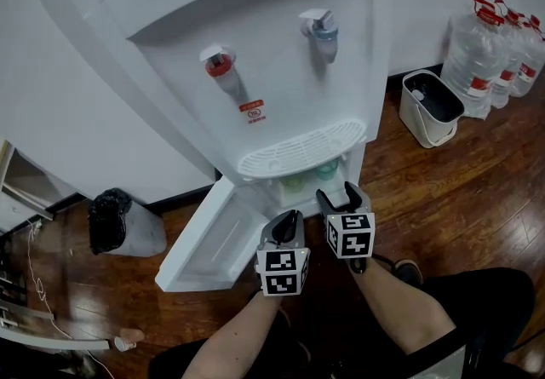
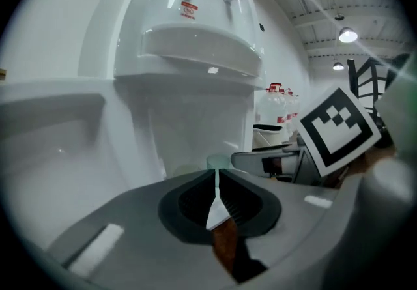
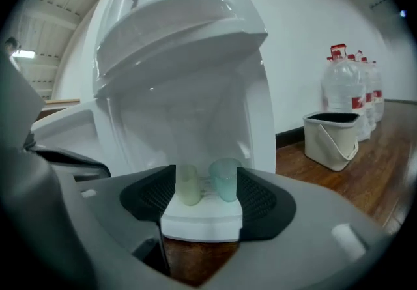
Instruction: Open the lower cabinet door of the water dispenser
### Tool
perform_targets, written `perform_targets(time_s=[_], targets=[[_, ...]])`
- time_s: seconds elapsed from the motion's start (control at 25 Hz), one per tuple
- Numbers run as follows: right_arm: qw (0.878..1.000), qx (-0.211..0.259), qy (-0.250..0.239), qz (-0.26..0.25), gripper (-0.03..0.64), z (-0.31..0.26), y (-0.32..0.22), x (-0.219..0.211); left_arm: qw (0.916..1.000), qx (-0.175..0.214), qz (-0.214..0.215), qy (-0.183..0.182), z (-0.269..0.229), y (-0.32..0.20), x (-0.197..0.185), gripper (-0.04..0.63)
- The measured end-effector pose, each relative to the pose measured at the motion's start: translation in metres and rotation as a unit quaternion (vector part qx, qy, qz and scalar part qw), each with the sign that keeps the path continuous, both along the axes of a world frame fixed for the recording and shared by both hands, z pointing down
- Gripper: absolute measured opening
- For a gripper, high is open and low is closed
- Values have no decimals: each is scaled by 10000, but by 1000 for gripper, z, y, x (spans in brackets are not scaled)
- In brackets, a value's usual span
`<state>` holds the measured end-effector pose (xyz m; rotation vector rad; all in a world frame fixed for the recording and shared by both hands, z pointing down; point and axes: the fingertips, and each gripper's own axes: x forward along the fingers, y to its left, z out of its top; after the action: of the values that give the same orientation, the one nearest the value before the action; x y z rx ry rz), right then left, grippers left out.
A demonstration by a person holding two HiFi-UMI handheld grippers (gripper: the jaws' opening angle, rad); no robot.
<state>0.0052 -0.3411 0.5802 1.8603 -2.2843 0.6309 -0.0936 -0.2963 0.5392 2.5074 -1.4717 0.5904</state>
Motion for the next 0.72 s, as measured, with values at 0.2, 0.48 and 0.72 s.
perform_targets(time_s=[0.2,0.48,0.72], targets=[[9997,-188,60,106,342,25,-20,1,9993,-264,-15,277,17,-15,8,60],[9985,-409,289,205,353,51,-39,3,9989,-358,71,311,35,-29,11,61],[9979,-466,297,322,351,65,-51,9,9997,-14,199,104,48,-26,11,73]])
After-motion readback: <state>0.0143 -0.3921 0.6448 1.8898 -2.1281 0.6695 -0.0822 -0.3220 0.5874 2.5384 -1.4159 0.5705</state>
